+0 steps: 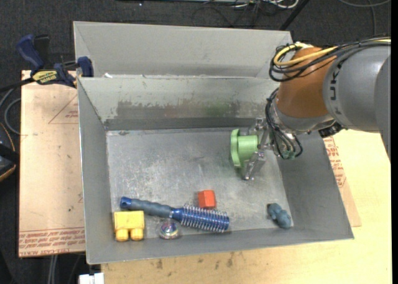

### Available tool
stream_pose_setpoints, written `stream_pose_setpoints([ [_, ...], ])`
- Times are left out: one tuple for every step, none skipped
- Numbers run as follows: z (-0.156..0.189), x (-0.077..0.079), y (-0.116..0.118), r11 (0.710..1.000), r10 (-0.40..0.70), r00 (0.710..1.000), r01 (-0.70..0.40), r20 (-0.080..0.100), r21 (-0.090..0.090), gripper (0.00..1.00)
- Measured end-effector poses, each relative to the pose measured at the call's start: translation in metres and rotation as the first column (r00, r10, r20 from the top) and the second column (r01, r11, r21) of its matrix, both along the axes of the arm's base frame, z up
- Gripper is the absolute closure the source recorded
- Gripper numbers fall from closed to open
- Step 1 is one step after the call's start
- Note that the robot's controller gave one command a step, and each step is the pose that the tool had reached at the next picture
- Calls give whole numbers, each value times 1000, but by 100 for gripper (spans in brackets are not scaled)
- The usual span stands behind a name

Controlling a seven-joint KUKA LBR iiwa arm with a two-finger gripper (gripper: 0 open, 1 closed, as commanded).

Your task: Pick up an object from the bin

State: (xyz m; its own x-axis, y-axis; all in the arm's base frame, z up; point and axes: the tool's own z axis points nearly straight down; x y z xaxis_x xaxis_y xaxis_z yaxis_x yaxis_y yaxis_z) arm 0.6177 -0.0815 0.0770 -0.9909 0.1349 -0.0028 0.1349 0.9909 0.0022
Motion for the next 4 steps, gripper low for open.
stream_pose_setpoints([
  [0,-1,-3,1000,0,1000,0,6,4,100],
  [0,0,-3,1000,1,1000,-1,6,4,100],
  [0,0,-3,1000,1,1000,-1,6,3,100],
  [23,-2,-6,1000,-8,1000,8,3,-1,100],
])
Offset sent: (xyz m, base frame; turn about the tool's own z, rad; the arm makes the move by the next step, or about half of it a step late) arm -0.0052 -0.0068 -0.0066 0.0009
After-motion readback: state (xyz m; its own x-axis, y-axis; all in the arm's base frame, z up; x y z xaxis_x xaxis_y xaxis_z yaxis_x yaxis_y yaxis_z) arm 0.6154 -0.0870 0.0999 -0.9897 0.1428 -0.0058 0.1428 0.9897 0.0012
